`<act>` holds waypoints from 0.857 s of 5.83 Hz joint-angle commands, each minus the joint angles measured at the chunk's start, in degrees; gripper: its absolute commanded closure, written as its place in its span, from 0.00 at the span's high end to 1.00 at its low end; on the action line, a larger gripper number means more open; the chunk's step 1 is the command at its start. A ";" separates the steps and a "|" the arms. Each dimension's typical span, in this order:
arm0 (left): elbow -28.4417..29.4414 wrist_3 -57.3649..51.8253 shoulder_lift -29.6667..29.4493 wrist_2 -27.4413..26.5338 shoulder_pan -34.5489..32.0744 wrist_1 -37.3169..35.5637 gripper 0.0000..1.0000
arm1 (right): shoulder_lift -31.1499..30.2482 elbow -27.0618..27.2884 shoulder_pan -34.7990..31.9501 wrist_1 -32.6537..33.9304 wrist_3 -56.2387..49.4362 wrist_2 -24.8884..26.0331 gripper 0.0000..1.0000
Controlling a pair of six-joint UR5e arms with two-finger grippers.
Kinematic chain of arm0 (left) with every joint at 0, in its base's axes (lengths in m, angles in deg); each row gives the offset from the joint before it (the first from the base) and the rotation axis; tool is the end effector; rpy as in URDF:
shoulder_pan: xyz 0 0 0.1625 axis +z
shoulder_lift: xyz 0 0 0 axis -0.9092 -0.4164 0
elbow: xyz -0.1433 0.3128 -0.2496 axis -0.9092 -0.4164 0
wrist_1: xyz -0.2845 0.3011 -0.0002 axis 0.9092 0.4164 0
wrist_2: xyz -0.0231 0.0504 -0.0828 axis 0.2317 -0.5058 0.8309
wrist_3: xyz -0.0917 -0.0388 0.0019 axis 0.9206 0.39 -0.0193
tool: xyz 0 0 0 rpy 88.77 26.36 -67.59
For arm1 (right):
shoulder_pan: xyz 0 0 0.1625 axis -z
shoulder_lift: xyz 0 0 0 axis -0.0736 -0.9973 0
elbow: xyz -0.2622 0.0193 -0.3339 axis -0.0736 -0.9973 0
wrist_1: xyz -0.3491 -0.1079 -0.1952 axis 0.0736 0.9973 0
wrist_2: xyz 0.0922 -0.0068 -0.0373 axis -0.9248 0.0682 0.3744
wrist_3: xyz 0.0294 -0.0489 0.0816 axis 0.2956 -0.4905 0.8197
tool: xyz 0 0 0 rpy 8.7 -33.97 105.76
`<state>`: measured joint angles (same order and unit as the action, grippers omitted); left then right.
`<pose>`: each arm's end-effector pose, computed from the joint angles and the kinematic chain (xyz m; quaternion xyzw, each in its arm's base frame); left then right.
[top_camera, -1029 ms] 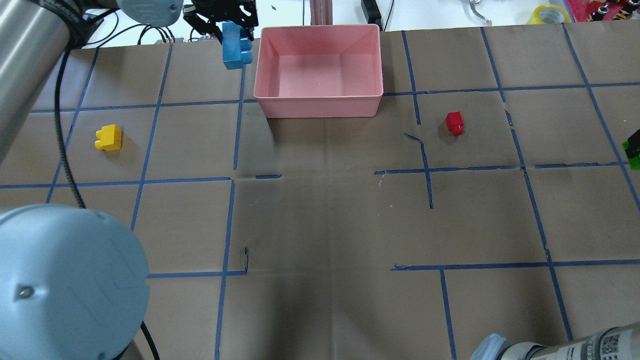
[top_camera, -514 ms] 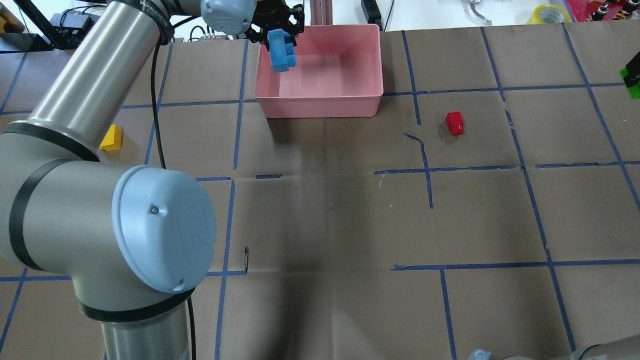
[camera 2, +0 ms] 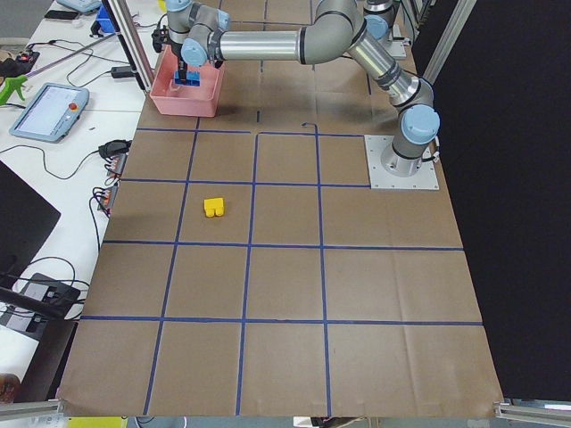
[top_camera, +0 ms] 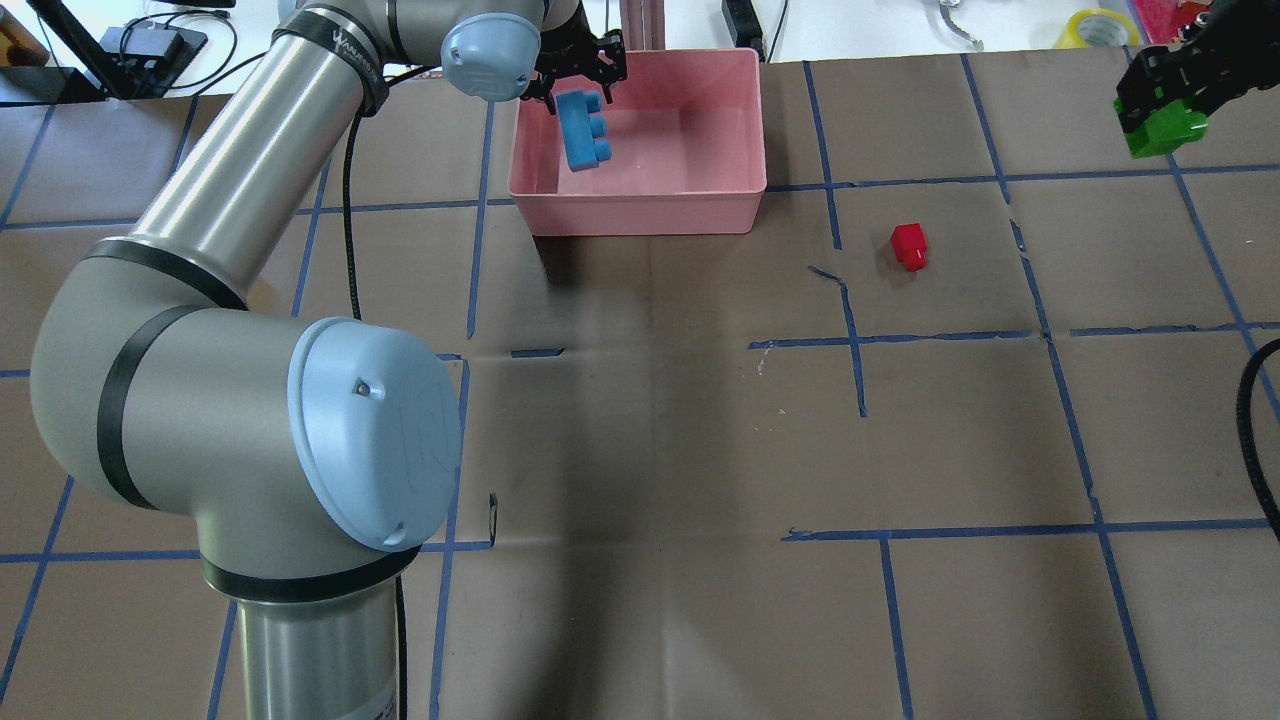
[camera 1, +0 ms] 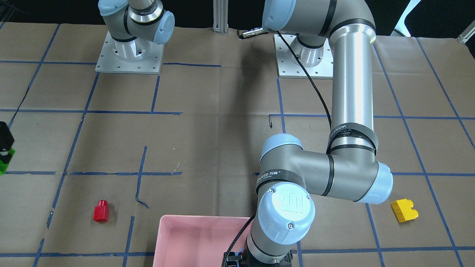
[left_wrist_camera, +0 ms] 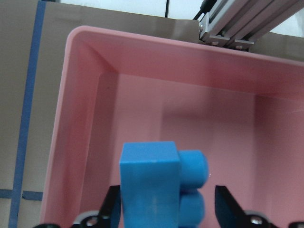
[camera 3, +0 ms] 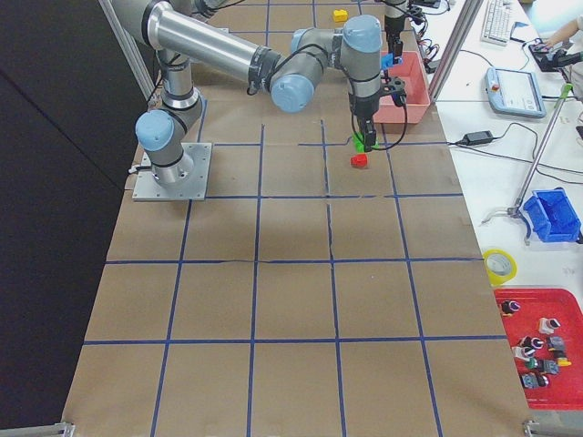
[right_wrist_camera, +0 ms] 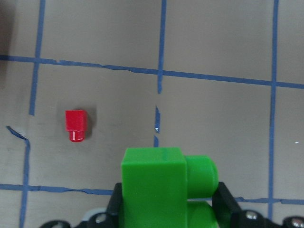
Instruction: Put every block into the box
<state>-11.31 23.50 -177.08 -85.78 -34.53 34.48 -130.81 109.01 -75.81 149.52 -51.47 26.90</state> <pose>-0.2797 -0.8027 0.2984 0.0510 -0.9917 0.1087 0.0450 -0.0579 -0.6017 0.4508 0.0434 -0.9923 0.1112 0.0334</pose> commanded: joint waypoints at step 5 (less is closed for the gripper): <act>-3.63 -21.46 14.71 -0.21 14.87 13.93 0.99 | 8.57 -8.45 -22.41 2.46 23.06 -7.91 0.09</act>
<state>-13.55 7.91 -164.73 -85.94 -24.63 45.89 -126.12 104.48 -94.64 151.50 -28.78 19.58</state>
